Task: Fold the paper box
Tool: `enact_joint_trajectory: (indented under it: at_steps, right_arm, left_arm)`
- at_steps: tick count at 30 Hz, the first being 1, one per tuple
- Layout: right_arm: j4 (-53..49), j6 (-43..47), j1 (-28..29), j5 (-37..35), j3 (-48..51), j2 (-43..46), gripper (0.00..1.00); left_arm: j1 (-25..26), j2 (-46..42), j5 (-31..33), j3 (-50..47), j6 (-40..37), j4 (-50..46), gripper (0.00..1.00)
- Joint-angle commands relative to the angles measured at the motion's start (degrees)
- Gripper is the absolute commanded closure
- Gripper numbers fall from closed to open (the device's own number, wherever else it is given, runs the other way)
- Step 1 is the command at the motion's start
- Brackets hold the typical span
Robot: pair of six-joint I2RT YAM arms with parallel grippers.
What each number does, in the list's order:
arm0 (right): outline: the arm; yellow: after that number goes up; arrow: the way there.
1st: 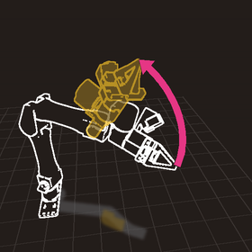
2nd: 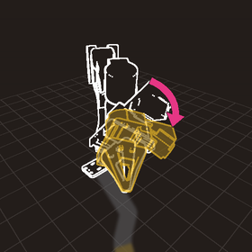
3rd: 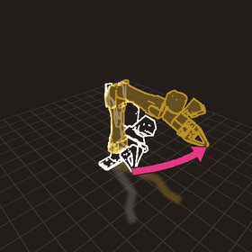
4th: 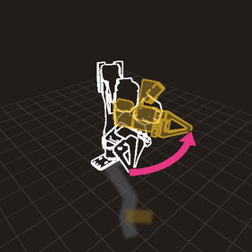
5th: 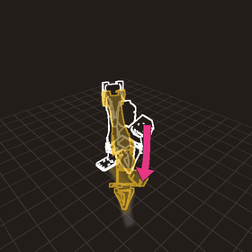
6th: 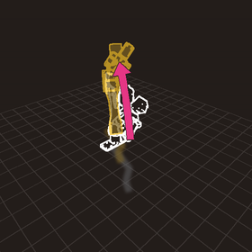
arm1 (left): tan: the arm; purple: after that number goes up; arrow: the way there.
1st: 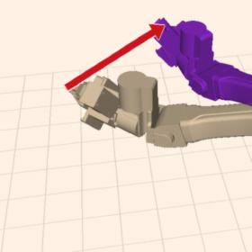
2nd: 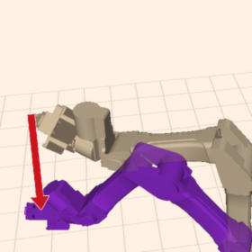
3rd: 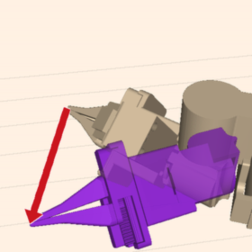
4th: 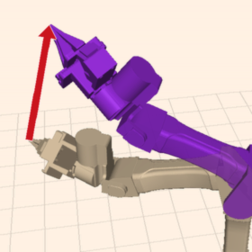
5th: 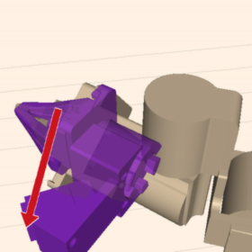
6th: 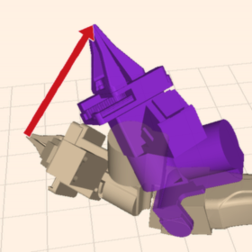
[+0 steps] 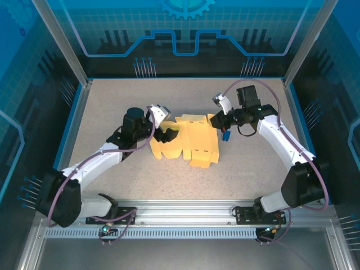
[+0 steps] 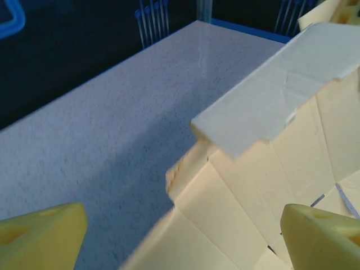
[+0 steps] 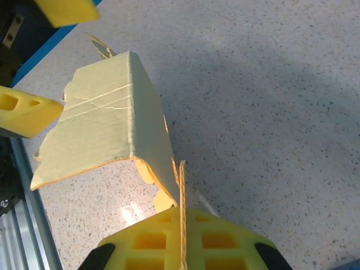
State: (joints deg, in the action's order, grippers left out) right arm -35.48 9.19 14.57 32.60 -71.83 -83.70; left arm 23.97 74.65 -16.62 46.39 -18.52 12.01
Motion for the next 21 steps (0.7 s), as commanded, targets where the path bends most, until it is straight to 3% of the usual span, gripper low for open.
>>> enact_joint_trajectory:
  at_steps: [1,5,9,15,21]
  right_arm:
    - [-3.87,3.91,-0.39,3.71,-2.41,-0.93,0.96]
    - [-3.9,5.03,-0.13,4.14,-2.74,-1.03,0.95]
    - [-4.33,6.43,0.61,4.03,-3.18,-1.33,0.95]
    - [-4.7,7.4,1.44,3.6,-4.25,-1.73,0.95]
    - [-5.81,8.06,2.44,3.18,-6.11,-2.9,0.95]
  left_arm:
    - [0.49,2.42,-5.34,5.72,-14.24,-3.0,0.09]
    - [0.76,5.19,-11.93,11.64,-21.5,-12.96,0.09]
    - [1.26,7.37,-14.54,15.65,-24.67,-18.58,0.12]
    - [2.04,10.23,-16.56,20.59,-27.55,-25.82,0.15]
    - [2.89,12.32,-16.34,22.52,-28.5,-26.92,0.18]
